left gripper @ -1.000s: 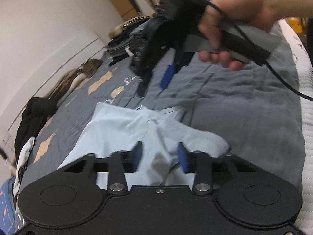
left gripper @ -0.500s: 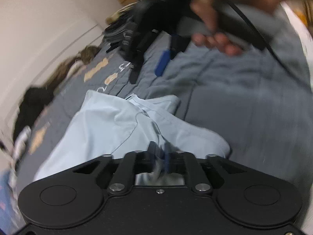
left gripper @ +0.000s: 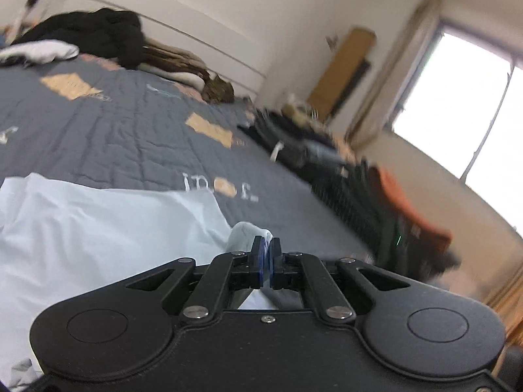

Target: Fold clothes

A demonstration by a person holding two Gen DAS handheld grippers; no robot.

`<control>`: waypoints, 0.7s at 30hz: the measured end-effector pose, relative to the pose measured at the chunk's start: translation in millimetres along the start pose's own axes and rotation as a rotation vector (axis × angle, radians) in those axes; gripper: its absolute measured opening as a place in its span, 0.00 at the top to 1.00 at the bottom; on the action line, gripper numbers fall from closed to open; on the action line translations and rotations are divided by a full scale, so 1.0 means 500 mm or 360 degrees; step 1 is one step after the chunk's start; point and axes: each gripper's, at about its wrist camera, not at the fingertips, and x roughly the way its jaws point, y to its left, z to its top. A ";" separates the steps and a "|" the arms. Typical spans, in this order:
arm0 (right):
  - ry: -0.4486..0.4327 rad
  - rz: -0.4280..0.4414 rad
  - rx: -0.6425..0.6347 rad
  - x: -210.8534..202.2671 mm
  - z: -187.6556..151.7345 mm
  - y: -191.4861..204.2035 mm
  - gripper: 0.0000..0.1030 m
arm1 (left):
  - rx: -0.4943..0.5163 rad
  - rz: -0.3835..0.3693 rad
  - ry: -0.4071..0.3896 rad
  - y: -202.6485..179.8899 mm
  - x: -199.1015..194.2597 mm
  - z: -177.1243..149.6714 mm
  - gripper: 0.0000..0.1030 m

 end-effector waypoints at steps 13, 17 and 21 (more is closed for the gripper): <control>-0.0054 -0.0032 -0.0065 0.059 -0.005 0.026 0.46 | -0.0007 -0.0010 -0.0008 -0.006 -0.004 0.007 0.97; -0.0041 0.0007 -0.0133 0.082 0.014 0.041 0.83 | 0.0005 0.0007 -0.0001 -0.006 -0.007 0.003 0.97; -0.0048 0.0086 -0.0105 0.079 0.027 0.045 0.87 | -0.0009 0.0005 0.0001 -0.001 -0.005 0.004 0.97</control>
